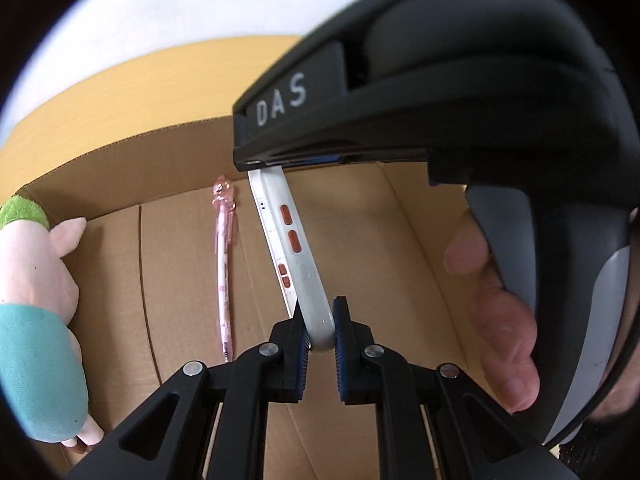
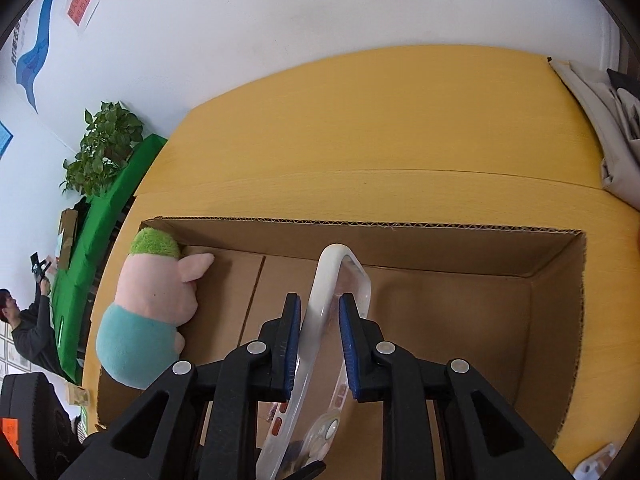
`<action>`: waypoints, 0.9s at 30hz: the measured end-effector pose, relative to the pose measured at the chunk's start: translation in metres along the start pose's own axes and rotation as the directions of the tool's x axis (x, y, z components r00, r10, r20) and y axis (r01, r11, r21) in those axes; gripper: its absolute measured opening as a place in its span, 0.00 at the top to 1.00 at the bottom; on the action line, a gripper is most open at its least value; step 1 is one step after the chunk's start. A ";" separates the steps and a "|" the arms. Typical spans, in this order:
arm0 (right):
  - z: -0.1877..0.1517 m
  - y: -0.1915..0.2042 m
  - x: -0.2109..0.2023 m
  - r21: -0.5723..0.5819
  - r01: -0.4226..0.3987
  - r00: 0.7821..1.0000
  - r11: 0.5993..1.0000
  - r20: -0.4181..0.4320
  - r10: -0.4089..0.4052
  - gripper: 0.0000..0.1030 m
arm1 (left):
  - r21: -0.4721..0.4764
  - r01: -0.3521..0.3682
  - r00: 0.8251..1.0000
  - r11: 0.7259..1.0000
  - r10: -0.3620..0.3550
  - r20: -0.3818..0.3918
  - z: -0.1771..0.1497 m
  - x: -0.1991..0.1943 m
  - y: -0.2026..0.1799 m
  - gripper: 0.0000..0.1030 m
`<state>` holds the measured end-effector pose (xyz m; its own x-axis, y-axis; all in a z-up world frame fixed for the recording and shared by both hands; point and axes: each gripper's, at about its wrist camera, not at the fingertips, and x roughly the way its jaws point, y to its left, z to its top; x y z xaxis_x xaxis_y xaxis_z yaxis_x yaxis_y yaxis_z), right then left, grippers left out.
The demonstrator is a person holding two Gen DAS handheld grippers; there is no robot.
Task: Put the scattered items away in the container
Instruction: 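Lower the phone case into the box and open the right gripper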
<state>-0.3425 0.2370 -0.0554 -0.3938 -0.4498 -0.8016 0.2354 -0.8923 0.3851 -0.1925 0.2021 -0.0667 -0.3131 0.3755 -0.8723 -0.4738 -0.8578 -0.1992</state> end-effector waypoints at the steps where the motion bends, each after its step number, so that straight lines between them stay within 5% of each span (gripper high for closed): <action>1: 0.000 -0.001 0.002 0.001 -0.003 1.000 1.000 -0.002 0.003 0.80 | -0.001 -0.003 1.000 1.000 0.003 -0.007 -0.001 0.002 0.001 0.91; 13: -0.008 -0.020 0.003 0.000 0.064 0.998 0.998 -0.009 -0.064 0.81 | -0.047 0.063 0.998 0.997 -0.064 -0.024 -0.018 0.012 0.010 0.81; 21: -0.011 -0.030 -0.006 0.008 0.133 0.991 0.991 0.012 -0.134 0.79 | -0.027 0.136 0.990 0.990 -0.136 0.023 -0.032 -0.013 0.007 0.65; 24: -0.012 -0.028 -0.016 -0.002 0.158 0.987 0.987 0.040 -0.158 0.67 | -0.008 0.143 0.989 0.990 -0.143 0.043 -0.040 -0.025 0.005 0.63; 27: -0.017 -0.022 -0.033 -0.017 0.202 0.976 0.979 0.087 -0.200 0.43 | 0.012 0.139 0.987 0.990 -0.139 0.078 -0.050 -0.044 0.004 0.59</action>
<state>-0.3198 0.2721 -0.0449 -0.5090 -0.2642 -0.8192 0.1661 -0.9640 0.2077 -0.1394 0.1643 -0.0520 -0.3070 0.5173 -0.7988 -0.5222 -0.7933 -0.3130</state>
